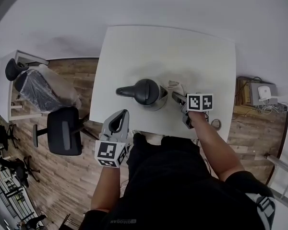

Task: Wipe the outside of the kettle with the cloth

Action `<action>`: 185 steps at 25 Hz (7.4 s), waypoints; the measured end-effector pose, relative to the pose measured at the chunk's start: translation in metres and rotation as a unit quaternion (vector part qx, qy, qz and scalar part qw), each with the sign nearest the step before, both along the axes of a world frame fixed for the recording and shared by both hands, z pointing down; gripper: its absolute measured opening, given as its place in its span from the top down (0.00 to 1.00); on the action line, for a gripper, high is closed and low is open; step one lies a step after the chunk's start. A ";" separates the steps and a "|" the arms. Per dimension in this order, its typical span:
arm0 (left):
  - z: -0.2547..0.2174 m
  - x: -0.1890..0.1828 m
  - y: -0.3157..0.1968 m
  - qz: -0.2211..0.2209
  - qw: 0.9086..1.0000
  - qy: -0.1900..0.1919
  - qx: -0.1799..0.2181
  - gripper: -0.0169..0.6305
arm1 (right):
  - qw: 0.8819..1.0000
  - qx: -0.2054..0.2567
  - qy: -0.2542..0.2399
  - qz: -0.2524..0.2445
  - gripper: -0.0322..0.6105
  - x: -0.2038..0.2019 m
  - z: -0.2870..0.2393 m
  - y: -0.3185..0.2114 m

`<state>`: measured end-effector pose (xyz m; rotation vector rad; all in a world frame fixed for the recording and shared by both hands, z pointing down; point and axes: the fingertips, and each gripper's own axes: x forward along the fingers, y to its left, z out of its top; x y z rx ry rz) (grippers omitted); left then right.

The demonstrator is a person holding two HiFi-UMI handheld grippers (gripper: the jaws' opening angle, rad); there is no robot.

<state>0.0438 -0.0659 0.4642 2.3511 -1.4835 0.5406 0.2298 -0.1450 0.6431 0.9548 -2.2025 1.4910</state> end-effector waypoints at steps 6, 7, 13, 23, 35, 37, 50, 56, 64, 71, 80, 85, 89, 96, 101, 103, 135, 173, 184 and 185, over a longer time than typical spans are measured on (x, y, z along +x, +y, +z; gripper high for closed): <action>-0.012 -0.007 -0.005 -0.018 1.000 -0.012 0.015 0.96 | 1.000 -0.012 -0.016 0.015 0.80 0.002 0.006 0.000; -0.013 -0.006 -0.005 -0.019 1.000 -0.013 0.015 0.96 | 1.000 -0.013 -0.018 0.016 0.80 0.003 0.007 0.000; -0.014 -0.002 0.000 -0.021 1.000 -0.017 0.013 0.96 | 0.999 -0.019 -0.033 0.025 0.80 0.008 0.008 0.002; -0.013 -0.021 -0.009 -0.008 1.000 -0.019 0.010 0.96 | 0.992 0.039 -0.114 0.041 0.80 0.013 -0.061 0.003; -0.032 -0.010 -0.027 0.081 0.996 -0.003 0.045 0.96 | 0.965 0.238 -0.001 -0.107 0.80 -0.006 -0.191 -0.002; -0.037 -0.013 -0.031 0.089 0.995 -0.001 0.053 0.96 | 0.960 0.252 0.012 -0.120 0.80 -0.014 -0.198 -0.006; -0.044 -0.034 -0.057 0.122 0.990 0.012 0.068 0.96 | 0.939 0.264 0.112 -0.192 0.80 -0.040 -0.190 -0.033; -0.038 -0.049 -0.072 0.128 0.989 0.020 0.066 0.96 | 0.905 0.270 0.182 -0.275 0.80 -0.053 -0.185 -0.043; -0.023 -0.065 -0.097 0.135 0.989 0.023 0.061 0.96 | 0.895 0.232 0.214 -0.317 0.80 -0.069 -0.160 -0.056; -0.006 -0.068 -0.109 0.152 0.987 0.028 0.047 0.96 | 0.887 0.203 0.225 -0.348 0.80 -0.084 -0.141 -0.072; 0.014 -0.073 -0.112 0.168 0.985 0.030 0.025 0.96 | 0.881 0.147 0.241 -0.380 0.80 -0.093 -0.087 -0.089; 0.022 -0.079 -0.112 0.167 0.985 0.034 0.017 0.96 | 0.877 0.120 0.245 -0.395 0.80 -0.099 -0.058 -0.092; 0.031 -0.083 -0.113 0.172 0.984 0.032 0.009 0.96 | 0.873 0.102 0.251 -0.405 0.80 -0.102 -0.037 -0.095; 0.040 -0.091 -0.115 0.177 0.983 0.039 -0.001 0.96 | 0.855 0.084 0.264 -0.439 0.80 -0.112 -0.014 -0.099; 0.044 -0.096 -0.117 0.182 0.982 0.041 -0.006 0.96 | 0.841 0.073 0.274 -0.461 0.80 -0.118 -0.002 -0.098; 0.045 -0.098 -0.118 0.186 0.982 0.040 -0.007 0.96 | 0.837 0.070 0.278 -0.467 0.80 -0.119 0.000 -0.098; 0.014 -0.101 -0.116 0.277 0.958 0.063 0.033 0.96 | 0.924 0.252 0.286 -0.027 0.80 -0.043 -0.188 -0.112; -0.037 -0.131 -0.008 0.264 0.961 0.023 0.079 0.96 | 0.885 0.282 0.370 0.001 0.80 -0.061 -0.250 0.003; -0.025 -0.174 -0.044 0.304 0.949 0.036 0.076 0.96 | 0.832 0.245 0.495 -0.057 0.80 -0.102 -0.233 -0.016; -0.024 -0.178 -0.046 0.305 0.949 0.039 0.075 0.96 | 0.828 0.244 0.502 -0.062 0.80 -0.107 -0.233 -0.017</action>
